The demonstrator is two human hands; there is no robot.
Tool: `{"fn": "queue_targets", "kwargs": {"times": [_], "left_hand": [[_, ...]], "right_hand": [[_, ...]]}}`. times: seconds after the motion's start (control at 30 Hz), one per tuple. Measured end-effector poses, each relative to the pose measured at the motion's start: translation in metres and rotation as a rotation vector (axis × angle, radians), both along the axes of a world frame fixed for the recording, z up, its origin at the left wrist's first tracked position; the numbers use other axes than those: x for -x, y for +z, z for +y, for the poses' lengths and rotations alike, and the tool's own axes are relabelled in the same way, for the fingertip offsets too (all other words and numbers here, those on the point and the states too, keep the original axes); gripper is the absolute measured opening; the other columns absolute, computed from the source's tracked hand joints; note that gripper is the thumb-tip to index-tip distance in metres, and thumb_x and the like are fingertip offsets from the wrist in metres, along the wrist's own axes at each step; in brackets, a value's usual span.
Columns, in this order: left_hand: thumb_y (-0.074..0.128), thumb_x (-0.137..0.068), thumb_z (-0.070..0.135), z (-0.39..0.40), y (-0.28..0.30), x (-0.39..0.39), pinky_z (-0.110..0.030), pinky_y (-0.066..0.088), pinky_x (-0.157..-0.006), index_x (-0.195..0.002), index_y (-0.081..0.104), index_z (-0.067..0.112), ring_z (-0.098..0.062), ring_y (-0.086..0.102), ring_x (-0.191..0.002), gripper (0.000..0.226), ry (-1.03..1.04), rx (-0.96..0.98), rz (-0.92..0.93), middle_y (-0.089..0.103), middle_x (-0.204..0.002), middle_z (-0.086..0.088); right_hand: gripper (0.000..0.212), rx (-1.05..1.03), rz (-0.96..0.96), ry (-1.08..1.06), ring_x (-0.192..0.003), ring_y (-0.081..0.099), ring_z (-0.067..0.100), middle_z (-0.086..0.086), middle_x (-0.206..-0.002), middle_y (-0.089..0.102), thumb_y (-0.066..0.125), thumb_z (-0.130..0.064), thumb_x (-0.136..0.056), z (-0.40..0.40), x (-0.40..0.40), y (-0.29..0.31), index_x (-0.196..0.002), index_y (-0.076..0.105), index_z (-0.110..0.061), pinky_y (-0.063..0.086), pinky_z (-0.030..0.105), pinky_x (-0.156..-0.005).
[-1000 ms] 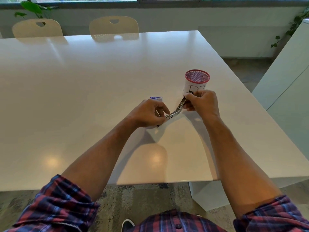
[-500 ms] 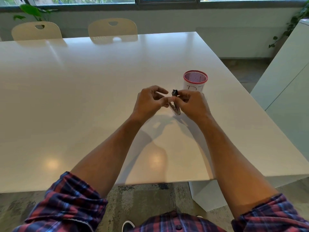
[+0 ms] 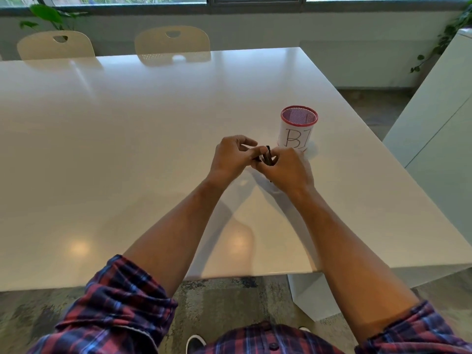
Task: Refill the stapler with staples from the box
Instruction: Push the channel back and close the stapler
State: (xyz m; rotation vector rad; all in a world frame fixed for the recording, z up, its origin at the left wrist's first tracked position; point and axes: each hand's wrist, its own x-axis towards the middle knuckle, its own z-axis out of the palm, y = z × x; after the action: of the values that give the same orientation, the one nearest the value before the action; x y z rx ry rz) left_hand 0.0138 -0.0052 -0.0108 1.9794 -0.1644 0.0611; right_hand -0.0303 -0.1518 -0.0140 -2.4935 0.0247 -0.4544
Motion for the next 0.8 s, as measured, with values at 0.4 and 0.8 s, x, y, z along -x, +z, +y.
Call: {"fn": "queue_targets", "kwargs": {"times": [0.4,0.8], "left_hand": [[0.077,-0.084,0.049,-0.014,-0.019,0.010,-0.031,0.042,-0.059,-0.054,0.065,0.012,-0.013,0.050,-0.046,0.050,0.007,-0.066,0.254,0.054,-0.047,0.002],[0.057,-0.096,0.033,-0.022,-0.016,0.021,-0.034,0.044,-0.069,-0.069,0.072,0.011,-0.016,0.056,-0.067,0.038,-0.151,-0.189,0.305,0.061,-0.066,-0.003]], "right_hand": [[0.033,0.118,0.080,-0.169,-0.077,0.070,0.030,0.008,-0.084,0.073,0.072,-0.042,-0.080,0.021,0.019,0.001,-0.092,0.072,-0.012,0.045,0.032,-0.063],[0.019,0.207,0.082,-0.124,-0.077,0.071,0.037,0.014,-0.083,0.074,0.069,-0.029,-0.079,0.017,0.023,-0.001,-0.083,0.071,-0.011,0.049,0.036,-0.062]]}}
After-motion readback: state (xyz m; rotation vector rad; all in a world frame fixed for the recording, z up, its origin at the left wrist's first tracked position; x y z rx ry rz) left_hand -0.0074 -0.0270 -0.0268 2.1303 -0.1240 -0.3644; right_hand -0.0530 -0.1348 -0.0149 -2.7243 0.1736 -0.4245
